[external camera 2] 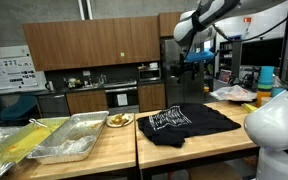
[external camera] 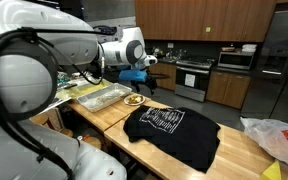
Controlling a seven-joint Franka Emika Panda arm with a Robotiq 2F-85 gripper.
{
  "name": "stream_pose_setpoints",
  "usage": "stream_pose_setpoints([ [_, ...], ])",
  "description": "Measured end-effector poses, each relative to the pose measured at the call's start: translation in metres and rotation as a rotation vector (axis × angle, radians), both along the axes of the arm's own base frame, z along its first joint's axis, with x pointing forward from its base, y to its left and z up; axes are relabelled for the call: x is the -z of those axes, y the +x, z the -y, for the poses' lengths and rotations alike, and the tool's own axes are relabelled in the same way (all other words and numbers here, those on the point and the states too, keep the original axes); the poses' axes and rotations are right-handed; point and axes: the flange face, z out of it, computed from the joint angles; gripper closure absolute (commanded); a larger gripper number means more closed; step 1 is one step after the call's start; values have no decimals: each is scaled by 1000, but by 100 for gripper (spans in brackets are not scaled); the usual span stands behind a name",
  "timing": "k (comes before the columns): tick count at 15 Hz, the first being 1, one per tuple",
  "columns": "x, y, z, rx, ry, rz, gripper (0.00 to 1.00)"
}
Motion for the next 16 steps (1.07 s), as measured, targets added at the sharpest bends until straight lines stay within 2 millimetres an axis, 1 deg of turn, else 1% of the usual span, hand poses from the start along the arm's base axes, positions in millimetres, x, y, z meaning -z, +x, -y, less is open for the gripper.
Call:
stream_pose_setpoints([
  [2,2,-2,-11,-53,-16,-4,0],
  [4,6,-6,-27,-119,-32,-17,0],
  [7,16,-11,-53,-237,-57,-63,0],
  [9,22,-13,-66,-305,-74,-91,0],
  [12,31,-11,-79,-401,-89,-118,0],
  [16,44,-2,-90,-511,-98,-146,0],
])
